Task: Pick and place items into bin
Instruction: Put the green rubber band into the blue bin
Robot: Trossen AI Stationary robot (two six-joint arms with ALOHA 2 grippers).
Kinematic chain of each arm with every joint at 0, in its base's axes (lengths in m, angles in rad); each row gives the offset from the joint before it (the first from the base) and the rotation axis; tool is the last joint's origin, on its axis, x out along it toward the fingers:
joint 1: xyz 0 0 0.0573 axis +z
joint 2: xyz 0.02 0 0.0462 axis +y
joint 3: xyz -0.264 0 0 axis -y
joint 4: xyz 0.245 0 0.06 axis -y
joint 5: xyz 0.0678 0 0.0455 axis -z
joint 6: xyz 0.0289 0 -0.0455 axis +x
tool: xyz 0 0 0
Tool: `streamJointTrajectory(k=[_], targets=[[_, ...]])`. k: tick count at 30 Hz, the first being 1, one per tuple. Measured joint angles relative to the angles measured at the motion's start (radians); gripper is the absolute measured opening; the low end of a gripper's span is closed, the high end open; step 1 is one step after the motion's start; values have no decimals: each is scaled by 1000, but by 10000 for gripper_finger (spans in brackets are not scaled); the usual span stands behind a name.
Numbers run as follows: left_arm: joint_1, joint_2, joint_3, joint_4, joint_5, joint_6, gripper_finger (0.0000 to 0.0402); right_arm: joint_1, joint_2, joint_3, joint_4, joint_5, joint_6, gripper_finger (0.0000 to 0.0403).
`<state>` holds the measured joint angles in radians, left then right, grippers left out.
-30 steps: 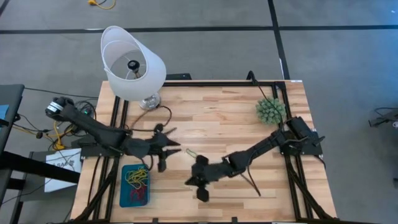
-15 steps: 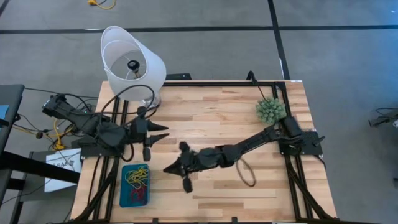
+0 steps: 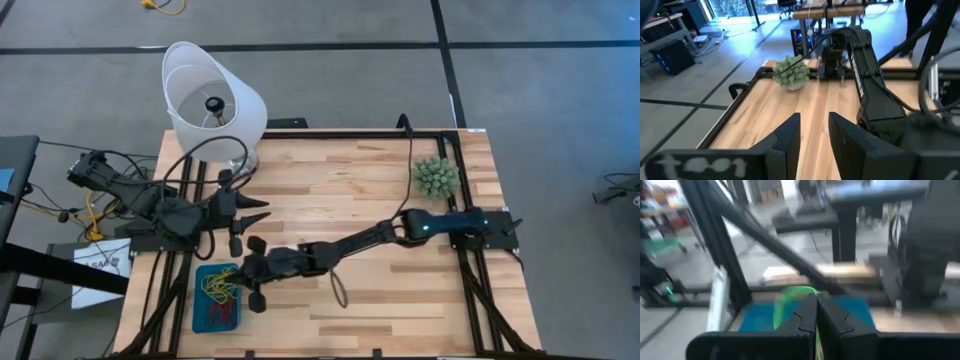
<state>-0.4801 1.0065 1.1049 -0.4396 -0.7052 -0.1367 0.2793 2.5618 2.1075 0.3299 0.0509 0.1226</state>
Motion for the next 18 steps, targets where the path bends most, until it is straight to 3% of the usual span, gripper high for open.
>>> streamJointTrajectory(k=[4,8,18], targets=[[0,0,0,-40,0,1,92,-8,80,114,-96,-64,8,2],[0,0,0,-60,1,0,92,-7,111,158,-86,-98,8,18],[0,0,0,-64,1,-2,92,-16,115,170,-91,-100,14,110]])
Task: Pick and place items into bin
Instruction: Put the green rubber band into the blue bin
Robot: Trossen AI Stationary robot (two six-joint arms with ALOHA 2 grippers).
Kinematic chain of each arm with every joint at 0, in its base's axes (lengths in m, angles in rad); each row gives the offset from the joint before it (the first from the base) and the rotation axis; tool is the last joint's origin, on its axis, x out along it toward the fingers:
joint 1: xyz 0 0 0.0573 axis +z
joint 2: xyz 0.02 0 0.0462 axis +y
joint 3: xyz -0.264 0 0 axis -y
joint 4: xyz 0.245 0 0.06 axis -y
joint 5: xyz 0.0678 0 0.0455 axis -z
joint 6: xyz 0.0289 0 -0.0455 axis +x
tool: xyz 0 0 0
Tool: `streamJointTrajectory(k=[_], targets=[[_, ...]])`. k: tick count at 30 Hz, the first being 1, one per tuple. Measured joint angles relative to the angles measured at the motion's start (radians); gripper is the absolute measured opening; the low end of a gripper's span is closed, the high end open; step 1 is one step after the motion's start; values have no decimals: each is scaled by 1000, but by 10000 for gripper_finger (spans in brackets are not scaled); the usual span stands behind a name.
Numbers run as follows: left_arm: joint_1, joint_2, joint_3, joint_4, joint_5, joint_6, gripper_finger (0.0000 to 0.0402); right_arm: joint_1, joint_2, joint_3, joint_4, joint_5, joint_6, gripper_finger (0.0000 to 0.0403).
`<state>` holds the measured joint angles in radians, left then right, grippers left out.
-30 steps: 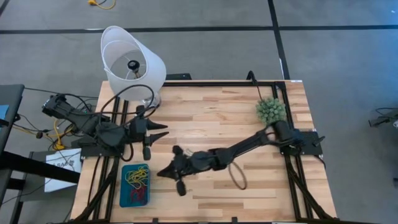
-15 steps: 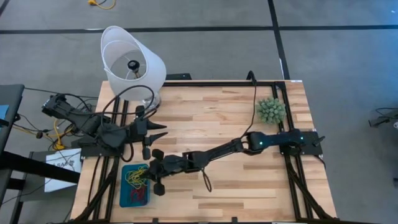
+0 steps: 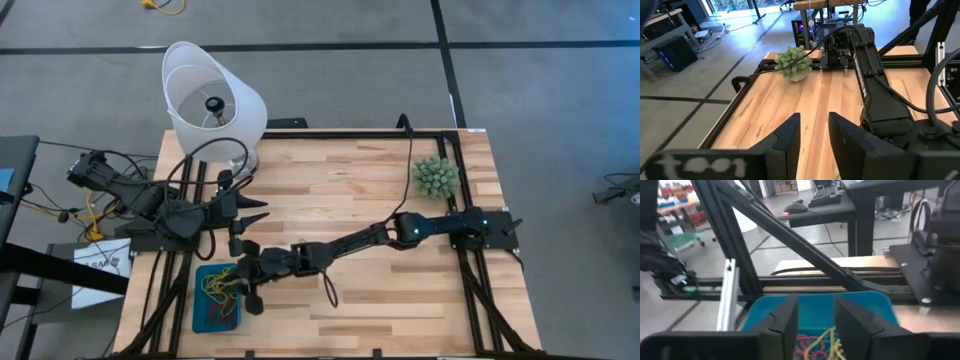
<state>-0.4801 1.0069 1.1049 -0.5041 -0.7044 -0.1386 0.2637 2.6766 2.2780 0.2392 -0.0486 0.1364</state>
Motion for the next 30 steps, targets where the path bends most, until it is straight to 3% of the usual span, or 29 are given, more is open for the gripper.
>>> streamJointTrajectory(k=[4,6,9,12,14,18,22,25,27,30], targets=[[0,0,0,-18,0,-19,92,4,0,0,-4,-15,81,139],[0,1,0,-47,2,-48,92,4,-19,-2,-68,-107,70,147],[0,0,0,-100,41,-76,92,-8,-92,-2,-308,-312,28,154],[-5,-11,0,-137,65,-127,92,-10,-197,0,-597,-369,66,156],[-6,-20,0,-159,60,-157,92,-2,-249,1,-767,-317,48,157],[-8,-34,0,-201,71,-230,92,44,-347,-3,-1142,-96,-11,156],[-36,-64,0,-282,114,-282,92,126,-477,-10,-1557,269,3,153],[-59,-81,0,-319,59,-308,92,181,-548,-36,-1825,512,129,152],[-69,-85,-7,-324,-5,-337,92,204,-625,-95,-1784,535,174,153],[-69,-76,-57,-293,-53,-438,92,244,-789,-208,-1741,439,164,154]])
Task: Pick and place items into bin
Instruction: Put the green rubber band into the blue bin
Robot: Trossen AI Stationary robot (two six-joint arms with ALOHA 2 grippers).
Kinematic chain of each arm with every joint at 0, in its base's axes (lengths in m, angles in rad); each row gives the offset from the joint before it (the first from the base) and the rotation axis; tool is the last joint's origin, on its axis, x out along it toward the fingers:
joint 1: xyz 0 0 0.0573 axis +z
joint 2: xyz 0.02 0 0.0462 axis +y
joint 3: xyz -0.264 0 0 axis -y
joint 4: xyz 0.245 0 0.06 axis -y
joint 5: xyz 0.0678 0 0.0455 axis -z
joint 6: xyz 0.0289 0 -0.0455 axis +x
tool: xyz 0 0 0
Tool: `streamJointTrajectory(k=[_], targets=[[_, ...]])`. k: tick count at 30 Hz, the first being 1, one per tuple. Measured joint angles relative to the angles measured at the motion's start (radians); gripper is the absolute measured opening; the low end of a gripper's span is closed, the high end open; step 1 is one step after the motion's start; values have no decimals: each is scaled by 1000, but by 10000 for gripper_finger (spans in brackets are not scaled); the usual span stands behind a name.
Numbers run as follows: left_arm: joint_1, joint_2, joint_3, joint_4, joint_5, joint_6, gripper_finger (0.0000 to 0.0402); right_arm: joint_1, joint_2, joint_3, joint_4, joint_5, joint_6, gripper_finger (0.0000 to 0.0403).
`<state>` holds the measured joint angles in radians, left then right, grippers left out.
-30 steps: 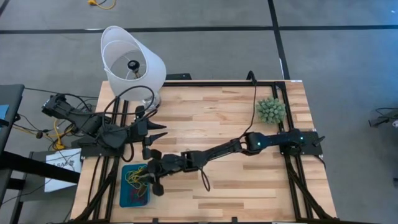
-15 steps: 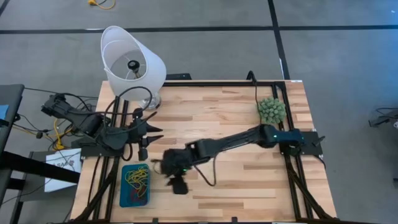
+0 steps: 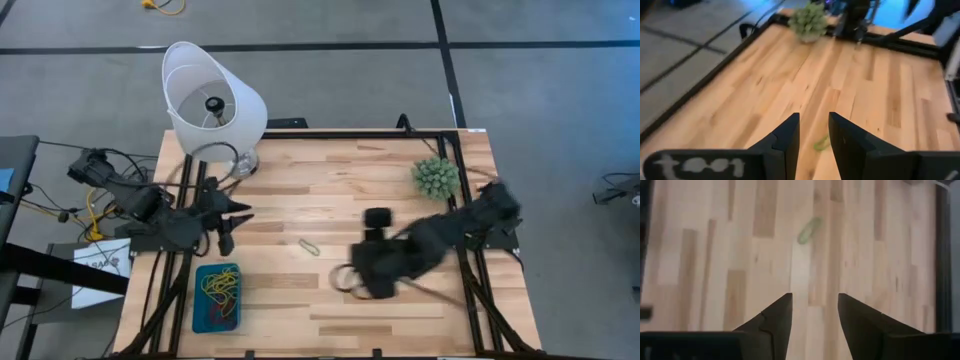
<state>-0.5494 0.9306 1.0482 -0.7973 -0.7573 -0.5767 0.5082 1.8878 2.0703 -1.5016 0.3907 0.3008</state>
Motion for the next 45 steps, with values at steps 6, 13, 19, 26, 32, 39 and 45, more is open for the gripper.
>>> streamJointTrajectory(k=[6,13,19,26,32,39,45], targets=[[25,73,-193,152,35,-33,92,57,-291,-310,-9,162,207,153],[88,285,-371,734,250,262,92,98,-593,-654,165,186,448,157],[200,564,-364,1001,381,319,92,90,-709,-897,411,183,451,156],[279,841,-286,1108,541,402,92,85,-671,-968,446,91,452,160],[320,950,-223,1104,586,410,92,85,-612,-968,465,33,452,162],[340,963,-213,1031,614,359,80,85,-591,-968,479,25,452,161],[342,954,-214,1005,614,372,13,85,-593,-968,499,26,452,162]])
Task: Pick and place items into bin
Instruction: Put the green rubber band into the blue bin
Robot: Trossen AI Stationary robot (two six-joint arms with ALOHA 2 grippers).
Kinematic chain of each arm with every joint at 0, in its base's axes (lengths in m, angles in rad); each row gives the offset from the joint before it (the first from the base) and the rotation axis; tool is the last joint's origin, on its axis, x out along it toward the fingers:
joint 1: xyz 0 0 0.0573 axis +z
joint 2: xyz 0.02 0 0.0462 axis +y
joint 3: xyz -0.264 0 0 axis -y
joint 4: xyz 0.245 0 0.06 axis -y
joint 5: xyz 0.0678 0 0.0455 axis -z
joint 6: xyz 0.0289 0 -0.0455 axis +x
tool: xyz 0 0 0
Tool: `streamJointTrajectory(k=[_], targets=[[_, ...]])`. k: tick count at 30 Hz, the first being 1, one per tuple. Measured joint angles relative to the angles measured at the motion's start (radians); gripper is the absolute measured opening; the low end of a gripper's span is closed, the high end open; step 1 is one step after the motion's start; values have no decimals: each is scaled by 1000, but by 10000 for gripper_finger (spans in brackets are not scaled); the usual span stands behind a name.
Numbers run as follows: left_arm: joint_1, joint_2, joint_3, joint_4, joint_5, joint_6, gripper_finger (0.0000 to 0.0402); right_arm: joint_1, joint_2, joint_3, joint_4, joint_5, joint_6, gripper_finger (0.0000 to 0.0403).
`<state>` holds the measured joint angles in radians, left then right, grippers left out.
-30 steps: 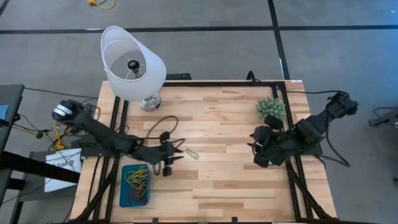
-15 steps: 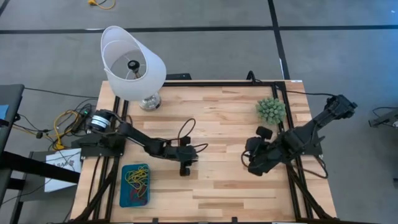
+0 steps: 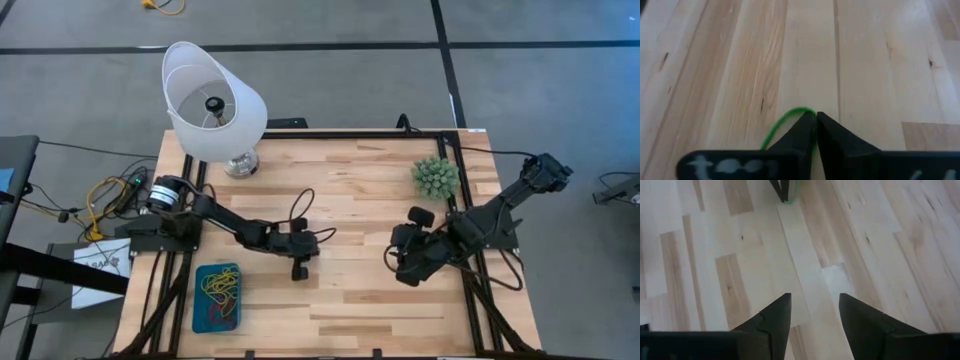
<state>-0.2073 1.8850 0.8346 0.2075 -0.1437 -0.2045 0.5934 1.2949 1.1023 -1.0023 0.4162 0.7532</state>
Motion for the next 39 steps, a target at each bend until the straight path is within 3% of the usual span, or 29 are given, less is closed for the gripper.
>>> streamJointTrajectory(k=[5,11,17,21,25,29,39], targets=[[-6,-102,-11,-109,66,-45,1,0,2,0,33,0,0,160],[-74,-438,-7,-423,144,-162,0,2,2,0,97,0,7,164],[-275,-762,-5,-726,180,-472,0,2,2,0,166,9,8,164],[-471,-886,-6,-926,28,-749,0,0,2,0,235,47,7,164],[-658,-897,-6,-1039,-79,-1000,0,0,2,0,255,51,1,162],[-777,-833,-6,-1048,-132,-1091,0,0,2,0,256,52,-1,162],[-841,-545,-6,-1026,-71,-1154,3,0,2,0,255,55,-1,161]])
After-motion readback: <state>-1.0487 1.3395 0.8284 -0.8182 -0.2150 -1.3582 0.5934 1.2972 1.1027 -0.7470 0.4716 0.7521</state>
